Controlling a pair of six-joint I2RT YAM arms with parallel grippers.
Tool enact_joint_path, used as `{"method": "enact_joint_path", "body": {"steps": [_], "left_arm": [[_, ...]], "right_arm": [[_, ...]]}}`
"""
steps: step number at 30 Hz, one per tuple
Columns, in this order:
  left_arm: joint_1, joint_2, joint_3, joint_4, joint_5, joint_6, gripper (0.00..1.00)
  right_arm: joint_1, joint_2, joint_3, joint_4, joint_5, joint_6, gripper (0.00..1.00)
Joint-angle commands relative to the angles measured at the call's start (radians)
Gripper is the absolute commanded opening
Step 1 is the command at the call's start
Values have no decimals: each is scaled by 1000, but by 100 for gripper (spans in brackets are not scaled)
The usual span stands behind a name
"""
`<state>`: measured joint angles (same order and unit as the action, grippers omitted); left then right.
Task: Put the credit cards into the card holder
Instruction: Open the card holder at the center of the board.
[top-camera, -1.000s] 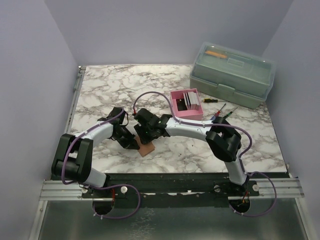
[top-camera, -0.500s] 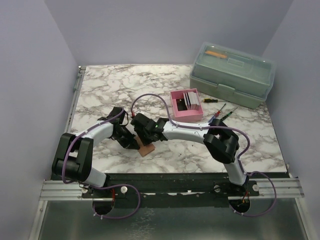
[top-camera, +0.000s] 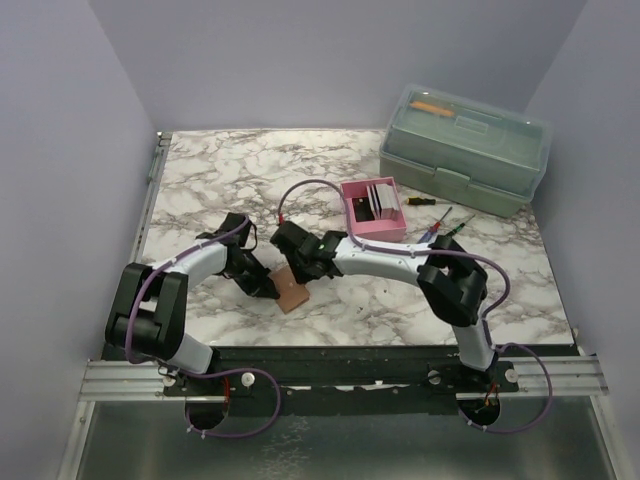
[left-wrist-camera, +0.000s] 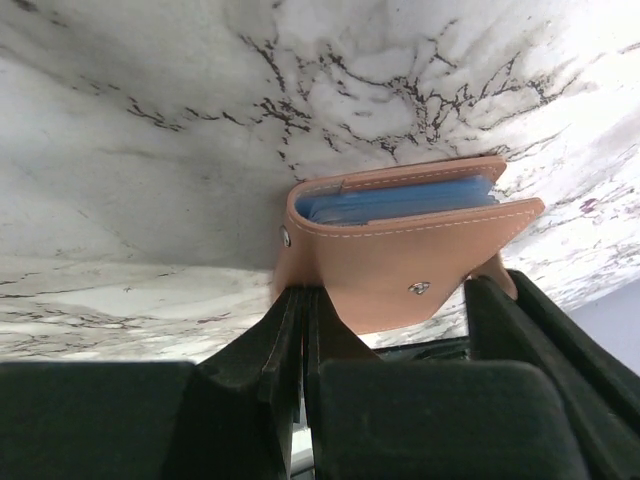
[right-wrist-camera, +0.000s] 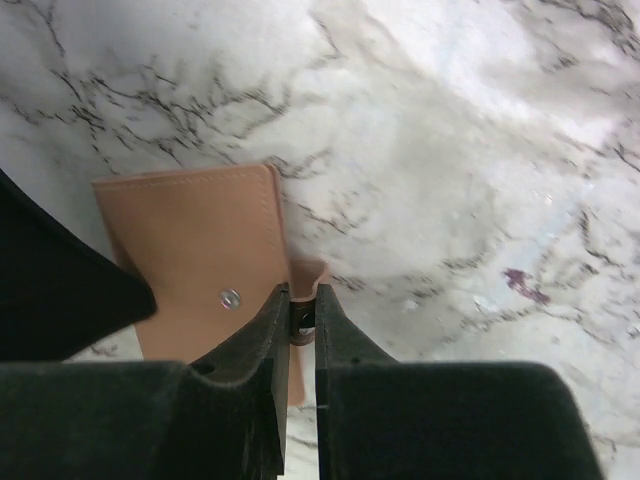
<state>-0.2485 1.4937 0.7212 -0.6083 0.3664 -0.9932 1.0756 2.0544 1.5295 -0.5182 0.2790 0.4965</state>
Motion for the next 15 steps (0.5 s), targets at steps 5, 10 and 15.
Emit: {"method": "enact_joint_path", "body": {"steps": [5, 10, 15], "left_arm": [[-13, 46, 47, 51, -47, 174, 29], [-13, -75, 91, 50, -41, 173, 57], [-13, -162, 109, 21, -11, 133, 69]], "right_arm": [[-169, -251, -194, 125, -462, 85, 0], [-198, -292, -147, 88, -526, 81, 0], [-204, -277, -123, 73, -543, 82, 0]]}}
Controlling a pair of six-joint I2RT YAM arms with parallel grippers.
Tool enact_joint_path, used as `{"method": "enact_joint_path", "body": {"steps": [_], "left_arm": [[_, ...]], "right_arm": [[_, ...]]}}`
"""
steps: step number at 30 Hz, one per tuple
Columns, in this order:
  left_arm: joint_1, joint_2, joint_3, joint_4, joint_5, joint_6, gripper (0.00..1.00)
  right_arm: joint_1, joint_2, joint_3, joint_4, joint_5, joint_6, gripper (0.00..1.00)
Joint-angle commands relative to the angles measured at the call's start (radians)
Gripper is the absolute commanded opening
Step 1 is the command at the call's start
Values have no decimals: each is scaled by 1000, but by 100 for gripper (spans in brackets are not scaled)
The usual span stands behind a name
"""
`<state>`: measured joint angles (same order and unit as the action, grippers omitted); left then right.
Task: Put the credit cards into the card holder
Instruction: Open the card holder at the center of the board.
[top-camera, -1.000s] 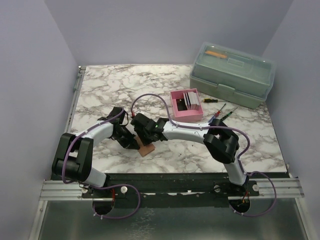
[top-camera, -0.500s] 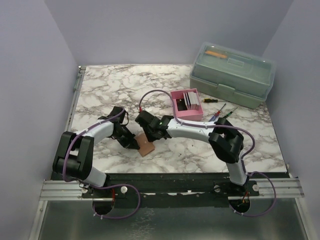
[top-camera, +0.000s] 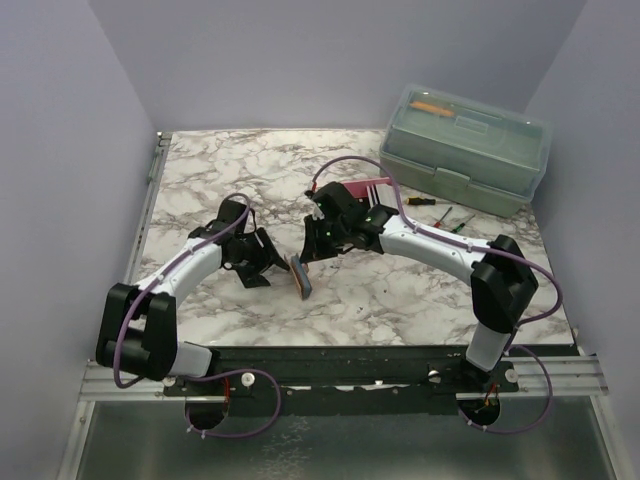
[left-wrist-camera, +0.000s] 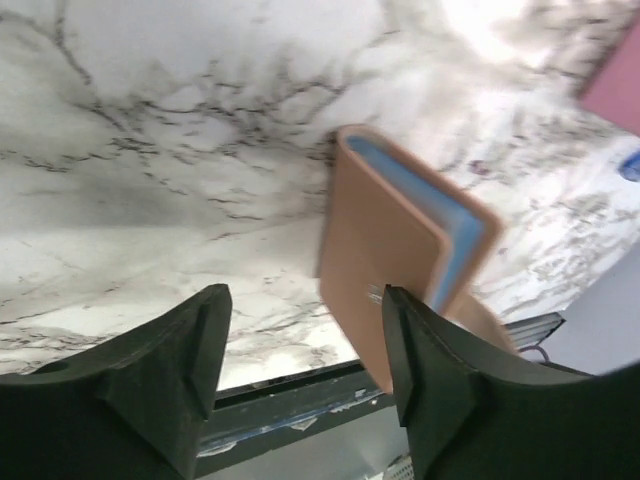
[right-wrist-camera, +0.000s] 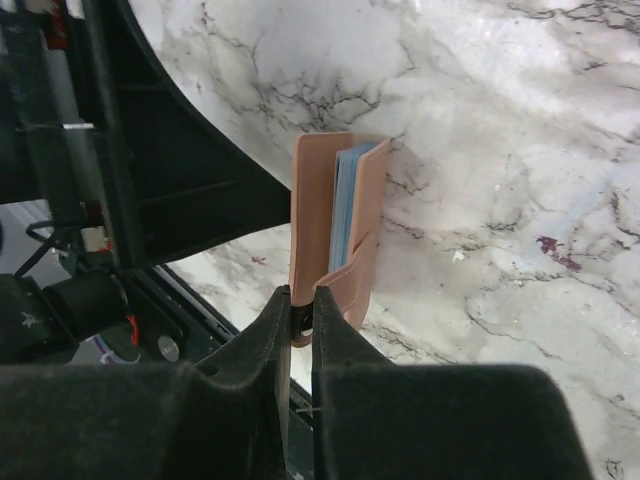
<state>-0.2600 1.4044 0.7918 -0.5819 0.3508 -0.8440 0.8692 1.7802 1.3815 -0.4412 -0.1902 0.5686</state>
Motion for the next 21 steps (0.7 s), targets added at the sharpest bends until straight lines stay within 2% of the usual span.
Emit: {"method": "enact_joint_path", "body": {"steps": [1, 5, 8, 14, 21], "left_arm": [[-1, -91, 35, -8, 18, -34, 71], [-1, -183, 16, -11, 30, -99, 79], [-1, -206, 7, -8, 34, -116, 80], [-15, -120, 30, 7, 41, -96, 73], [-67, -26, 69, 7, 2, -68, 74]], "right_arm": [[2, 1, 25, -8, -70, 11, 0], [-2, 1, 15, -7, -60, 15, 0], [-6, -3, 3, -15, -50, 14, 0], [-14, -16, -23, 0, -68, 14, 0], [-21, -18, -23, -4, -80, 4, 0]]}}
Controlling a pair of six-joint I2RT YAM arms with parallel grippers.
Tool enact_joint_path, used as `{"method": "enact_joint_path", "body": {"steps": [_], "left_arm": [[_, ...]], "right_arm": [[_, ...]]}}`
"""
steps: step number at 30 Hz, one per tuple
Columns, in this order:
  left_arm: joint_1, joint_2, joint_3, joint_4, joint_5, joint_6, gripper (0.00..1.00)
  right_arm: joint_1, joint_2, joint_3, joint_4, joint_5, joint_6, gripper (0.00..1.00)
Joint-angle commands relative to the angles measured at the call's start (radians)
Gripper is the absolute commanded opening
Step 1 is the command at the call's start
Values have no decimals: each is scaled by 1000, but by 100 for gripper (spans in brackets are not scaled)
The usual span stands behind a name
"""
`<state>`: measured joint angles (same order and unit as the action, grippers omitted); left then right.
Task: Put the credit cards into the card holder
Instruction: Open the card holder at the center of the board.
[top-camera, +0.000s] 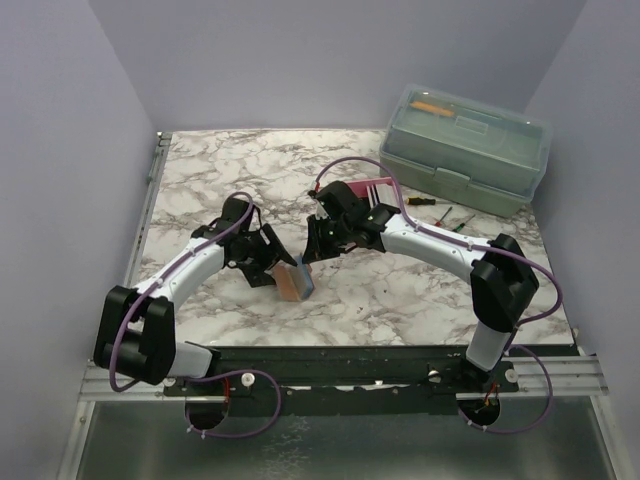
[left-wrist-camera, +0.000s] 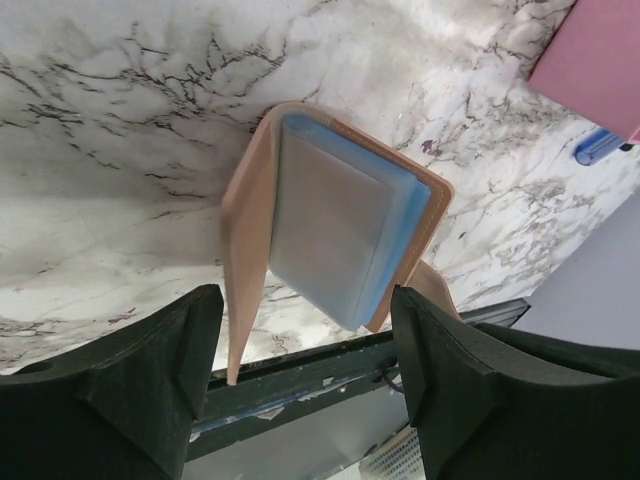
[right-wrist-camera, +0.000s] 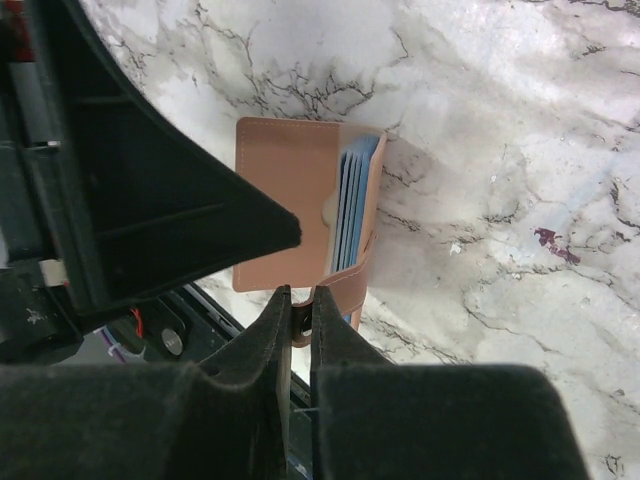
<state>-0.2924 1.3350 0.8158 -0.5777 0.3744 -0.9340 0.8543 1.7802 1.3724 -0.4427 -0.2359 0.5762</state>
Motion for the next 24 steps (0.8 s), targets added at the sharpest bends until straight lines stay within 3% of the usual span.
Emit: {"method": "enact_joint_path", "body": {"steps": [1, 6, 14, 24], "left_arm": [[-42, 55, 48, 3, -26, 22, 76], [-70, 85, 70, 9, -48, 32, 84], [-74, 107, 45, 9, -77, 37, 72], [-74, 147, 43, 20, -90, 73, 81]], "right_arm": [[-6, -19, -13, -2, -37, -4, 0], [-6, -21, -11, -3, -44, -10, 0], [-8, -31, -3, -8, -40, -13, 0], [-8, -29, 3, -7, -46, -7, 0]]}}
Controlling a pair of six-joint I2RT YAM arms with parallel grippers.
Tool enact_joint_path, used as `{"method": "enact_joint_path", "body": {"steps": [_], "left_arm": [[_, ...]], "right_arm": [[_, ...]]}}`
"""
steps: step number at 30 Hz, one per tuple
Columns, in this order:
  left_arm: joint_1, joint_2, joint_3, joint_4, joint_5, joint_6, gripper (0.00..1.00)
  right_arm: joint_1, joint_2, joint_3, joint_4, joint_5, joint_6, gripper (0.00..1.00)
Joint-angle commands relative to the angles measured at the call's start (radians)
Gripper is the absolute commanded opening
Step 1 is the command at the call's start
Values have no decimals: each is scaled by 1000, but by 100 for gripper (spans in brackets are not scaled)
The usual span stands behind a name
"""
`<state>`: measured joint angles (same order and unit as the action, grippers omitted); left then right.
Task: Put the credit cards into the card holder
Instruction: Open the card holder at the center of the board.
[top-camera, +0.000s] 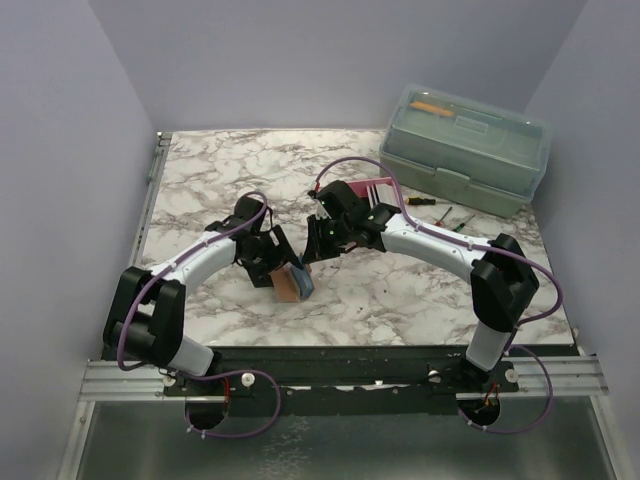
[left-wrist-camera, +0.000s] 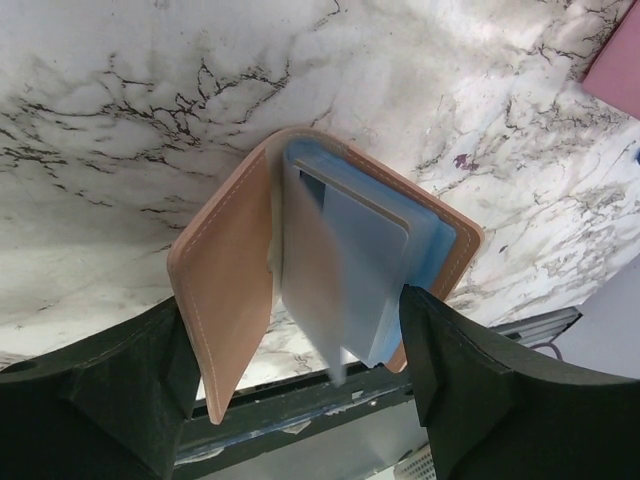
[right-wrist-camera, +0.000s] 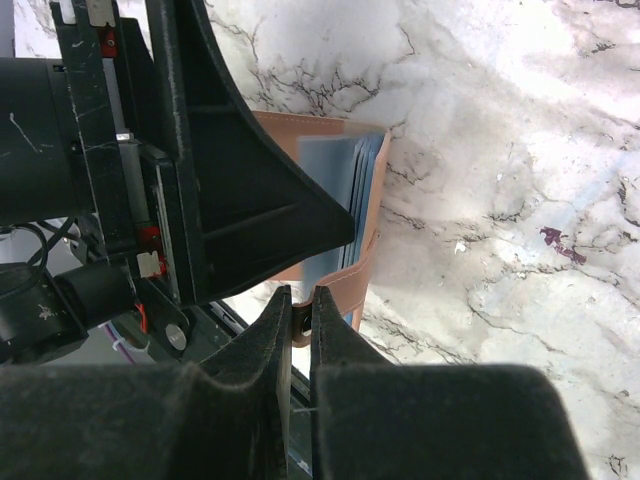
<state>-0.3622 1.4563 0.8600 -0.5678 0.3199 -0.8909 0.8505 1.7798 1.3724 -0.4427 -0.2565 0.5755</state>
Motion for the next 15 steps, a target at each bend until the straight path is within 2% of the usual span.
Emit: {"method": "enact_joint_path", "body": {"steps": [1, 8, 15], "left_arm": [[-4, 28, -1, 10, -37, 35, 80], [-4, 6, -36, 1, -64, 49, 68], [-4, -77, -94, -14, -81, 46, 59]], "right_arm": [[-4, -29, 4, -7, -24, -5, 0], [-5, -44, -5, -36, 25, 6, 0], [-41, -96, -92, -40, 52, 38, 0]]}}
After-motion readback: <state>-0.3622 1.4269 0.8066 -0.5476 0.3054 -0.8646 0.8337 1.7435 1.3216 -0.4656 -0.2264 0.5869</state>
